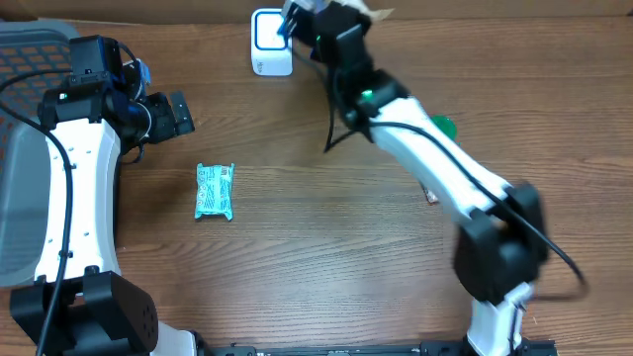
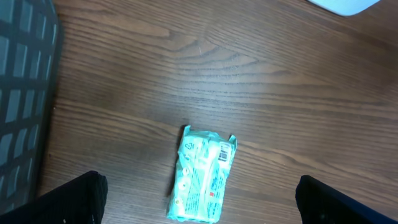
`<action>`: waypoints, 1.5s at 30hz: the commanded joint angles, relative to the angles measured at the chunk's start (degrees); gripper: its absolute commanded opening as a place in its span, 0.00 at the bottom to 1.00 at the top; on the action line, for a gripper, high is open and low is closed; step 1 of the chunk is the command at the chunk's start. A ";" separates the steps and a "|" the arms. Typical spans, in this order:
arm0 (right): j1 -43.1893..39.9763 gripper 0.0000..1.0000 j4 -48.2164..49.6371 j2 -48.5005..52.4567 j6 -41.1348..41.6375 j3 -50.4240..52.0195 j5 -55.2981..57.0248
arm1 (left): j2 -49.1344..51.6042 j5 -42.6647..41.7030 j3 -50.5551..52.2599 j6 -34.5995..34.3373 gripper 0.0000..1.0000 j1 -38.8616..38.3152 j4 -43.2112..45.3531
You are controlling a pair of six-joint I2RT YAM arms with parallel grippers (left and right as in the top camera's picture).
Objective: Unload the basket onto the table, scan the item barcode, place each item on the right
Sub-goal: 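Carry the pouch right toward the tissue packs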
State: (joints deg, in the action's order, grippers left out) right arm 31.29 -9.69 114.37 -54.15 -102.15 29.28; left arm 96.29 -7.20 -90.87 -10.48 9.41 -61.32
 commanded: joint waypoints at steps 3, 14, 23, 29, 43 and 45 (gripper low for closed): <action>-0.04 0.04 -22.77 -16.35 31.67 -1.07 -13.73 | 0.13 0.17 0.04 0.66 0.99 -0.04 0.04; -14.69 0.04 -54.77 -32.39 51.39 -1.05 -48.98 | 0.13 0.17 0.02 0.66 1.00 -0.04 0.04; -33.99 0.04 -66.05 -29.46 52.61 1.27 -55.95 | 0.13 0.17 0.02 0.66 0.99 -0.04 0.04; -39.69 0.04 -66.73 -24.83 52.41 8.09 -57.53 | 0.13 0.17 0.04 0.66 1.00 -0.04 0.04; -47.80 0.04 -64.85 -22.84 50.93 15.21 -58.82 | 0.13 0.17 0.04 0.66 1.00 -0.04 0.02; -48.83 0.04 -65.33 -22.84 50.93 15.23 -57.61 | 0.13 0.17 0.04 0.66 1.00 -0.04 0.04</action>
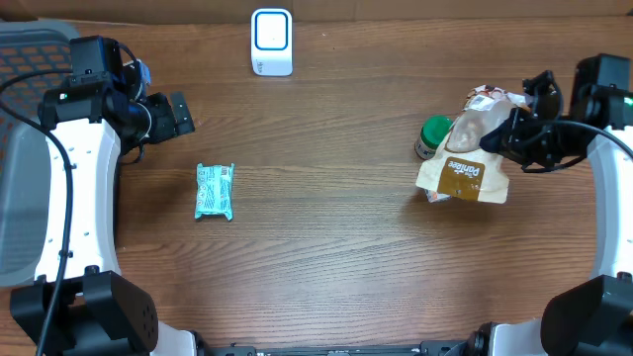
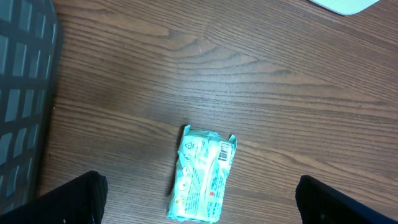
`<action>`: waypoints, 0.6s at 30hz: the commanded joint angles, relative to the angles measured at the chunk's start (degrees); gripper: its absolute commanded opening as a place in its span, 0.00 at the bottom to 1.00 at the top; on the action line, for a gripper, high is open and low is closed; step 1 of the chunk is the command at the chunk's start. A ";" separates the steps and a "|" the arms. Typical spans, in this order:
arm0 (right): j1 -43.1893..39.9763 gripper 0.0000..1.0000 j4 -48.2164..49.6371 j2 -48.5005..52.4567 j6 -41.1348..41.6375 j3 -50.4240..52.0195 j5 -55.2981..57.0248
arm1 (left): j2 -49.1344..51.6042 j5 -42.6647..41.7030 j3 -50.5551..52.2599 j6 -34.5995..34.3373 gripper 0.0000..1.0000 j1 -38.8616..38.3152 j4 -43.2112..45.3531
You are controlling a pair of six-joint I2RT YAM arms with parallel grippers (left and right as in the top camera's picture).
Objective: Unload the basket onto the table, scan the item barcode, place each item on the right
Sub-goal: 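Carry the pouch right toward the tissue packs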
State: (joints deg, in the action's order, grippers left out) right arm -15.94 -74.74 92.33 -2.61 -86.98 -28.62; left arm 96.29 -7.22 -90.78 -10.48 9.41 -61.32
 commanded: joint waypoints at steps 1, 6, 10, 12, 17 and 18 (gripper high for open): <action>-2.08 0.04 -0.44 -0.81 -0.63 0.24 0.81 | 0.13 0.20 -0.07 0.66 0.99 -0.04 0.04; -3.41 0.04 -0.46 -0.79 -0.61 1.55 1.18 | 0.13 0.20 -0.07 0.66 0.99 -0.04 0.04; -3.41 0.04 -0.33 -0.79 -0.59 1.60 2.08 | 0.13 0.20 -0.04 0.66 0.99 -0.04 0.02; -3.41 0.04 -0.39 -0.76 -0.59 1.68 3.74 | 0.13 0.20 -0.04 0.66 1.00 -0.04 0.04; -3.41 0.04 1.68 -0.52 -0.59 3.28 4.59 | 0.13 0.20 -0.07 0.66 1.00 -0.04 0.04; -3.41 0.04 2.16 -0.35 -0.57 3.72 4.59 | 0.13 0.20 -0.07 0.66 0.99 -0.04 0.02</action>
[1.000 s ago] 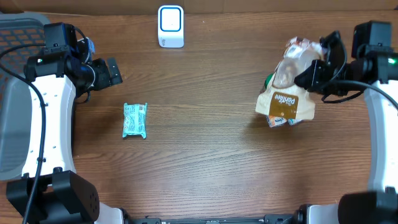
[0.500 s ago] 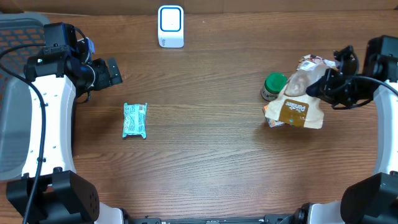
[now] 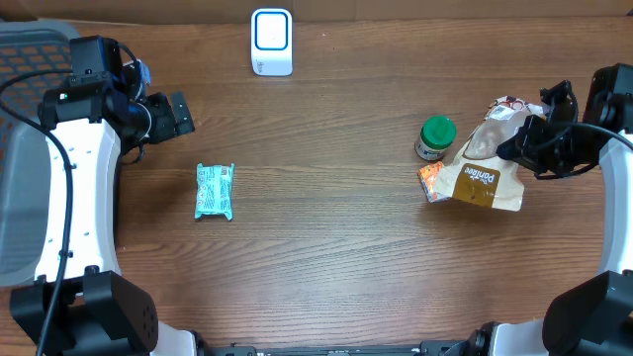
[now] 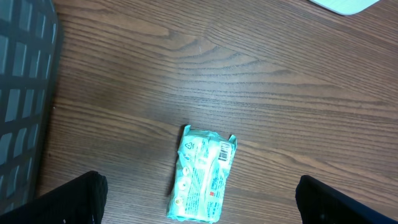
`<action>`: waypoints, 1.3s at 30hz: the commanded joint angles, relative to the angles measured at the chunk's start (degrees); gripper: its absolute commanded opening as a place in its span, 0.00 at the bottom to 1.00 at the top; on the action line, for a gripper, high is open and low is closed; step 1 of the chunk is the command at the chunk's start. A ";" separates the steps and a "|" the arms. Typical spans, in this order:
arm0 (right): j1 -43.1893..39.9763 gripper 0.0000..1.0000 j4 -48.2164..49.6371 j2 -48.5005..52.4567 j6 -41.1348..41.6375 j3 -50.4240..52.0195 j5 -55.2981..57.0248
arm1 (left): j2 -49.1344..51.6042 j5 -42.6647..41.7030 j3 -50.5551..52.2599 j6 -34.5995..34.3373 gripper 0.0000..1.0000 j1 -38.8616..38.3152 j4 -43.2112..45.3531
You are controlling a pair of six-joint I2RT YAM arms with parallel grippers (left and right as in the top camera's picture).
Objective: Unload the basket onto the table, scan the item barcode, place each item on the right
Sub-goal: 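Carry the pouch right toward the tissue packs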
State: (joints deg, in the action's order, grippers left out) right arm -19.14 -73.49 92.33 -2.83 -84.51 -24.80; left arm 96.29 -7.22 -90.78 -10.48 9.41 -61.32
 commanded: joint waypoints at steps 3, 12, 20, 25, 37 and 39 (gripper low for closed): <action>-0.22 0.04 2.56 0.52 -0.28 3.19 0.74 | 0.13 0.20 -0.04 0.66 1.00 -0.04 0.02; -0.24 0.78 3.87 2.34 0.83 3.41 0.76 | 0.13 0.20 -0.07 0.66 0.99 -0.04 0.04; -0.22 0.78 -6.10 2.25 2.64 -7.06 0.72 | 0.13 0.20 -0.07 0.66 0.99 -0.04 0.04; 0.96 0.85 -15.98 1.27 2.64 -19.10 -2.56 | 0.13 0.20 -0.04 0.66 1.00 -0.04 0.04; 10.88 1.00 -14.19 0.37 2.64 -21.64 -7.91 | 0.13 0.20 -0.07 0.66 1.00 -0.04 0.04; 12.17 1.00 -13.75 0.37 2.64 -21.64 -7.87 | 0.13 0.11 -0.04 0.61 1.00 -0.04 0.11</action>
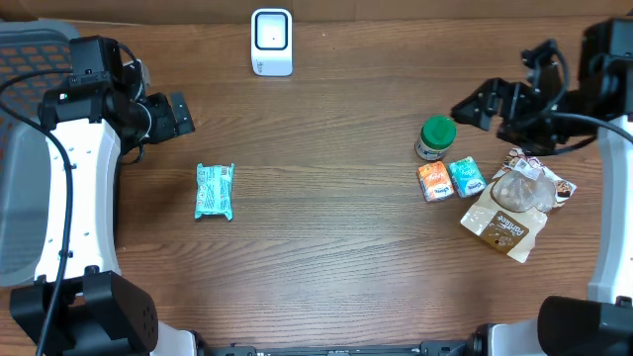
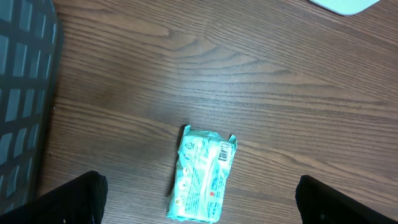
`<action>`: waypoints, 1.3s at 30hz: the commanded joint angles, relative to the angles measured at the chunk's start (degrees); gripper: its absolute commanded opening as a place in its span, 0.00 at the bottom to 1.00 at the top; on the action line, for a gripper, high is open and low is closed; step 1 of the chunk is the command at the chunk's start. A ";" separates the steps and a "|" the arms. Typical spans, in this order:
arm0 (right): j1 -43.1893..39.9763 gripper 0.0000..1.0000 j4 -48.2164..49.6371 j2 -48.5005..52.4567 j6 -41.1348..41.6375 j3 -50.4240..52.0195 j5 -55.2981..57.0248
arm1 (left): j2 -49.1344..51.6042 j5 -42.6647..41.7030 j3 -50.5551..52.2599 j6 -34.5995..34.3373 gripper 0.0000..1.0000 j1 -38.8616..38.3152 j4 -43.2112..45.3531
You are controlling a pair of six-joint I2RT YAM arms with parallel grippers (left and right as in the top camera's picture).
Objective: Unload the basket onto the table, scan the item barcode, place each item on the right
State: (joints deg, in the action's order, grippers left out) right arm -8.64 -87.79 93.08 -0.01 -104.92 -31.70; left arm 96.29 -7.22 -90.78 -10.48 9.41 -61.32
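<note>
The white scanner point(image 1: 271, 42) stands at the table's far edge; its corner point(image 2: 346, 5) shows in the left wrist view. A teal packet point(image 1: 215, 190) lies flat at the left, barcode side up point(image 2: 202, 174). My left gripper point(image 1: 174, 114) hangs open above it, and its dark fingertips point(image 2: 81, 198) frame the packet without touching it. My right gripper point(image 1: 478, 105) is open at the far right, apart from the brown snack bag point(image 1: 508, 210) lying on the table in front of it.
A green-lidded jar point(image 1: 433, 137), a small orange box point(image 1: 431, 181) and a small teal box point(image 1: 465, 176) sit left of the bag. A grey basket point(image 1: 20, 148) fills the left edge, seen also as grey mesh point(image 2: 22, 93).
My right gripper has let go of the brown bag, which now lies nearer the front right. The gripper has moved back and left, beside the jar. A small teal box now shows. The left arm is unchanged.
My right arm first held the brown bag up at the scanner. It then had the bag at the right side over the jar and small boxes, then lower by the table. Now the bag rests there, released. The left gripper stayed open over the teal packet throughout.
</note>
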 commanded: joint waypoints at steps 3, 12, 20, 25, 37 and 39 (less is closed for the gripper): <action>3.04 1.00 0.74 -0.37 -0.20 -1.22 -0.92 | 0.13 -0.55 -0.04 -0.98 1.00 -0.07 0.11; 3.91 1.00 0.39 -0.37 -0.20 -1.20 1.29 | 0.13 -9.40 -0.04 -10.36 1.00 -0.07 0.02; 3.91 1.00 0.07 -0.37 -0.20 -1.18 1.66 | 0.13 -9.29 -0.04 -10.08 1.00 -0.07 -1.27; 3.91 1.00 0.07 -0.37 -0.20 -1.18 1.66 | 0.11 -10.51 -0.37 -7.76 1.00 -0.04 -1.68; 3.93 1.00 -0.02 0.33 -0.17 -1.18 2.23 | 0.11 -2.89 -12.26 -1.70 0.94 -0.07 -15.98; 3.91 1.00 -0.02 0.52 -0.17 -1.18 2.23 | 0.13 -0.28 -12.22 -1.75 0.91 -0.07 -17.75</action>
State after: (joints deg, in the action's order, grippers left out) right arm -5.10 -88.01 93.19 -0.01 -104.92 -29.74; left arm 96.53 -12.69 -101.84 -13.45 9.41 -77.38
